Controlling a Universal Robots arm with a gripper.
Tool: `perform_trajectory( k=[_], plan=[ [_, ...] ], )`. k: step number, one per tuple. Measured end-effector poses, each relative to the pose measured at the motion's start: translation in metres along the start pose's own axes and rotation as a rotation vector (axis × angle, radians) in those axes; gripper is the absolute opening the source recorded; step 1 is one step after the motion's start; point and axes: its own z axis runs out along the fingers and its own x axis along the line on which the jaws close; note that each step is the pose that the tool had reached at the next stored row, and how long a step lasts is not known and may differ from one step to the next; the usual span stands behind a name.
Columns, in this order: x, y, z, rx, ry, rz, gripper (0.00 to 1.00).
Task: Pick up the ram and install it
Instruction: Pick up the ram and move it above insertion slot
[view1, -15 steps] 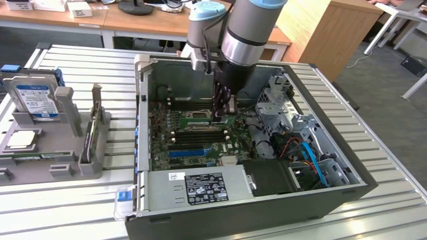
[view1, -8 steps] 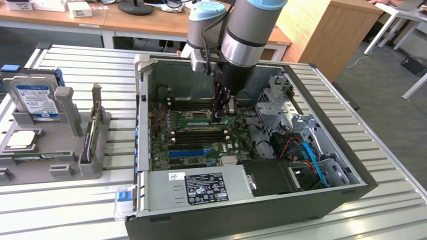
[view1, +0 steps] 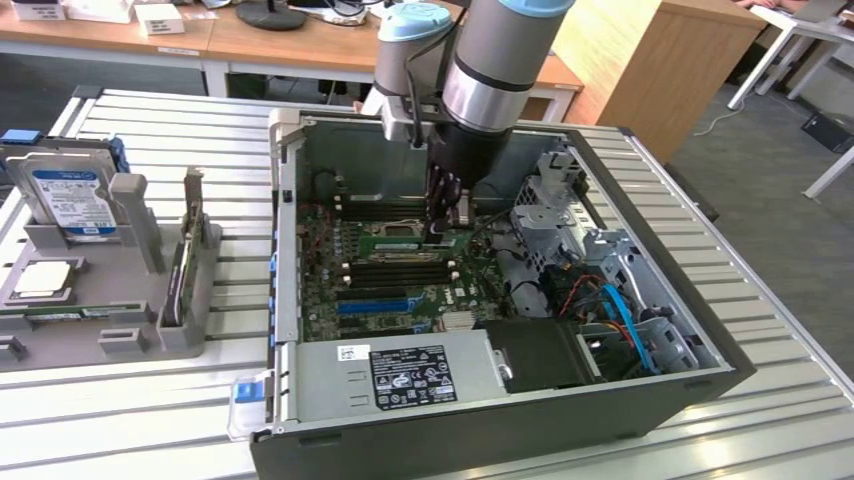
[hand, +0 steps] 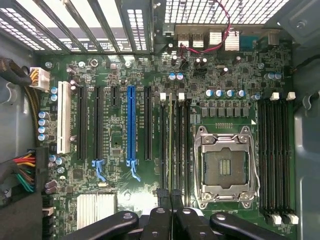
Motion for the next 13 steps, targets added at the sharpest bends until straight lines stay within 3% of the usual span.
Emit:
perform_trajectory(
  k=[6,13],
  plan=[
    [0.0,0.0006,-0.0113,0.0,0.0,0.0,0.12],
    [0.0,0.0017,-0.032,-0.0001,0.0,0.0,0.12]
  ],
)
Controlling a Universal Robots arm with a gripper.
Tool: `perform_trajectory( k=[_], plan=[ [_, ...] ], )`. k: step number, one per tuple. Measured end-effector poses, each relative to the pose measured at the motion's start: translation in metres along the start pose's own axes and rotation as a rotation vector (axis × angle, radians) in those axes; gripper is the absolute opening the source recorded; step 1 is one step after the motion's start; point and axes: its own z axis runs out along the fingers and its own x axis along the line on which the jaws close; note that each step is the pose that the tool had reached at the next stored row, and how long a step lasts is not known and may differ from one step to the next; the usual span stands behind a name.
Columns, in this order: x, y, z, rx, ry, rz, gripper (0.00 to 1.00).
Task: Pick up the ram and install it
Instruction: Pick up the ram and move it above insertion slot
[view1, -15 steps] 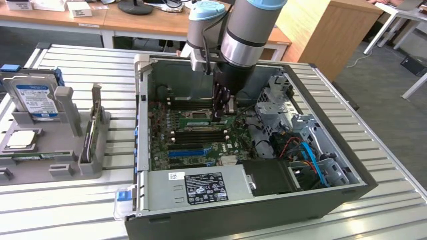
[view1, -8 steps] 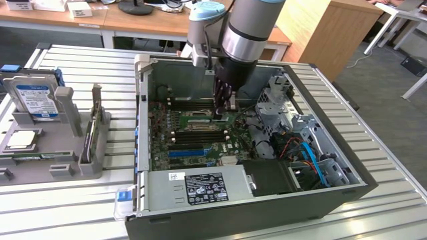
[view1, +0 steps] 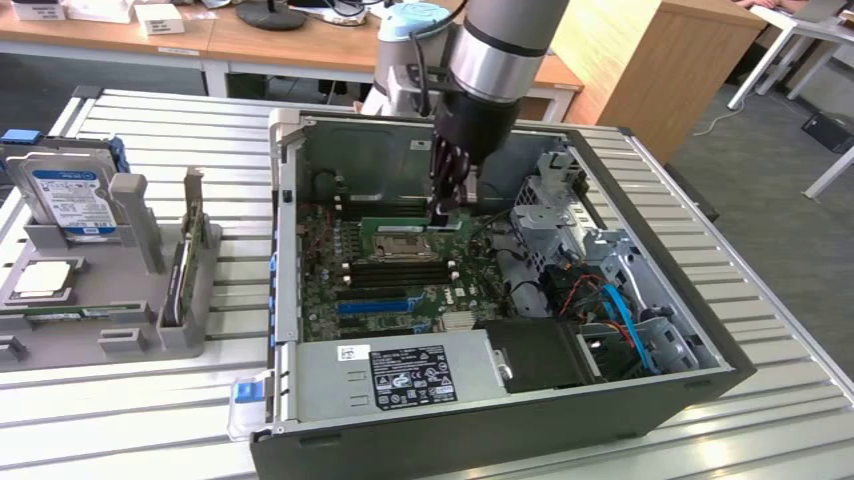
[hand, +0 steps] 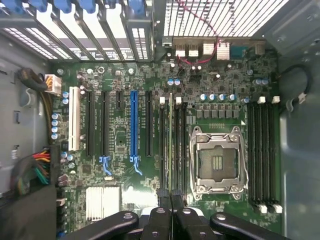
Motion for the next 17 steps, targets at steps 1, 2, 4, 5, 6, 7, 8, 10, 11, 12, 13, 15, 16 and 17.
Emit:
perform_trajectory(
  k=[1,2,4,5,6,7,8,10,11,12,13,15,16,17],
  plan=[
    [0.0,0.0002,-0.003,0.0,0.0,0.0,0.12],
    [0.0,0.0003,-0.0059,0.0001,0.0,0.0,0.12],
    [0.0,0.0006,-0.0111,0.0001,-0.0001,0.0,0.12],
    [0.0,0.0007,-0.0136,0.0001,-0.0001,0.0,0.12],
    [0.0,0.0008,-0.0161,0.0,0.0001,0.0,0.12],
    [0.0,0.001,-0.0185,0.0001,0.0,0.0,0.12],
    [0.0,0.0011,-0.0207,0.0,0.0,0.0,0.12],
    [0.0,0.0013,-0.0246,0.0,0.0001,0.0,0.12],
    [0.0,0.0014,-0.0262,0.0,0.0001,0.0,0.12],
    [0.0,0.0014,-0.0275,0.0,0.0001,0.0,0.12],
    [0.0,0.0015,-0.0288,0.0001,0.0001,0.0,0.12],
    [0.0,0.0017,-0.0322,0.0,0.0002,0.0,0.12],
    [0.0,0.0018,-0.0339,0.0,0.0001,0.0,0.12],
    [0.0,0.0019,-0.0357,0.0001,0.0001,0.0,0.12]
  ],
)
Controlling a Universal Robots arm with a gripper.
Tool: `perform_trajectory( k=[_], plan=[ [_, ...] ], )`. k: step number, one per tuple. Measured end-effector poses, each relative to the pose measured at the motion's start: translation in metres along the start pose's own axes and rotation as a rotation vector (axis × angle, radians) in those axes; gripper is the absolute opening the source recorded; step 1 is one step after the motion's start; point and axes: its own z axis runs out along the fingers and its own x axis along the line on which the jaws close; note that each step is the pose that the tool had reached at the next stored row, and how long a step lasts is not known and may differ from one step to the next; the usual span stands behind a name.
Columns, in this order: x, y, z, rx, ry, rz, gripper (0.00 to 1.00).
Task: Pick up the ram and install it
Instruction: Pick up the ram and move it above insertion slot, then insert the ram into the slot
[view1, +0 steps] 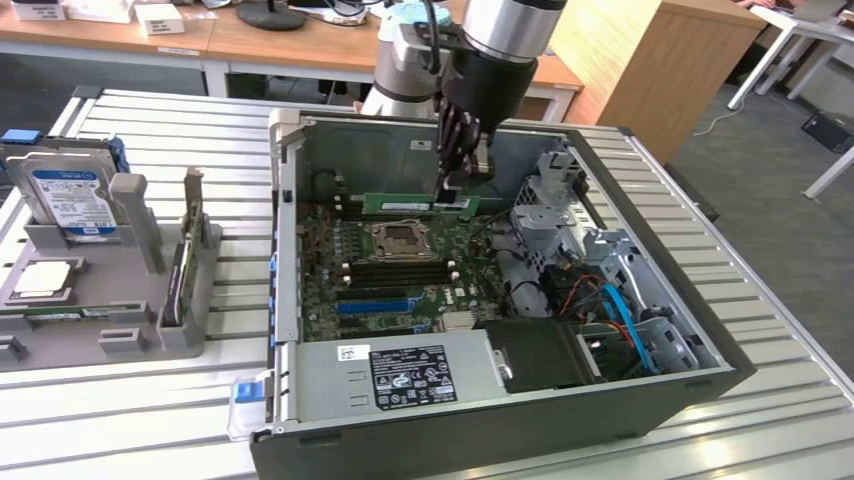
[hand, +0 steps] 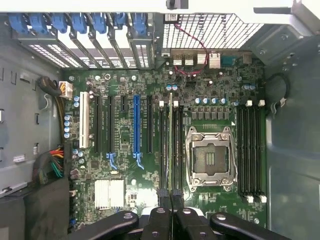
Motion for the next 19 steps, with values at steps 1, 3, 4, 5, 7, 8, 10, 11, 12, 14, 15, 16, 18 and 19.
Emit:
perform_trajectory(
  k=[1,3,4,5,7,8,10,11,12,14,15,16,18,19],
  plan=[
    [0.0,0.0001,-0.0019,0.0,0.0,0.0,0.12],
    [-0.0001,0.0003,-0.0057,0.0,0.0,0.0,0.12],
    [-0.0001,0.0004,-0.0078,0.0,0.0,0.0,0.12],
    [-0.0001,0.0005,-0.0093,0.0,0.0,0.0,0.12],
    [-0.0001,0.0006,-0.0106,0.0,0.0,0.0,0.12],
    [-0.0001,0.0006,-0.0105,0.0001,-0.0001,0.0,0.12],
    [-0.0001,0.0006,-0.0106,0.0,0.0,0.0,0.12],
    [-0.0001,0.0006,-0.0106,-0.0001,0.0001,0.0,0.12],
    [-0.0001,0.0006,-0.0106,0.0,0.0,0.0,0.12],
    [-0.0001,0.0005,-0.0106,0.0,0.0,0.0,0.12],
    [-0.0001,0.0006,-0.0106,0.0,0.0,0.0,0.12],
    [-0.0001,0.0006,-0.0106,0.0,0.0001,0.0,0.12],
    [-0.0001,0.0006,-0.0106,0.0,0.0,0.0,0.12],
    [-0.0001,0.0006,-0.0106,0.0,0.0001,0.0,0.12]
  ],
)
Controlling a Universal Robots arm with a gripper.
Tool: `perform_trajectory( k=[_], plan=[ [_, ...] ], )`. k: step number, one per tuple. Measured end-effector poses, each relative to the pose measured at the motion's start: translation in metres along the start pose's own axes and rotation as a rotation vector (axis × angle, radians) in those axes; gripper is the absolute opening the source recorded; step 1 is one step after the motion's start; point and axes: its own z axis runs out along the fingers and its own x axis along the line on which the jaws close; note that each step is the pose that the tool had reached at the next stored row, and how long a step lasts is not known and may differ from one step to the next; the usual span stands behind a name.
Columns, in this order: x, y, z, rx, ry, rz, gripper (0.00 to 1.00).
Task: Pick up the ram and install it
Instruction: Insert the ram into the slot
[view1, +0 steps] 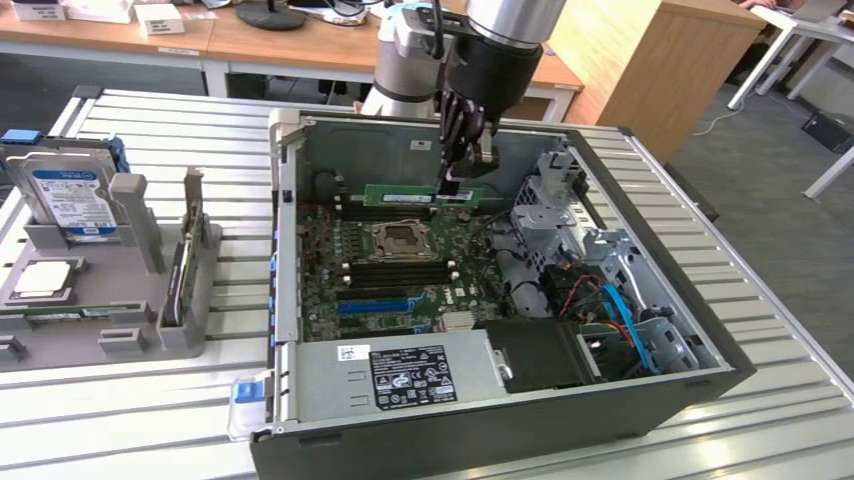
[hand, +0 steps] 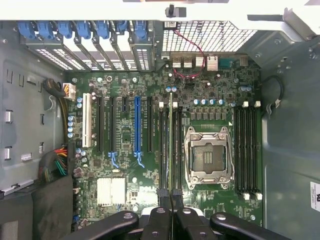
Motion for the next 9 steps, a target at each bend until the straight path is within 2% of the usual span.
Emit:
perform_trajectory(
  k=[9],
  plan=[
    [0.0089,-0.0002,-0.0001,0.0,0.0,0.0,0.12]
  ],
)
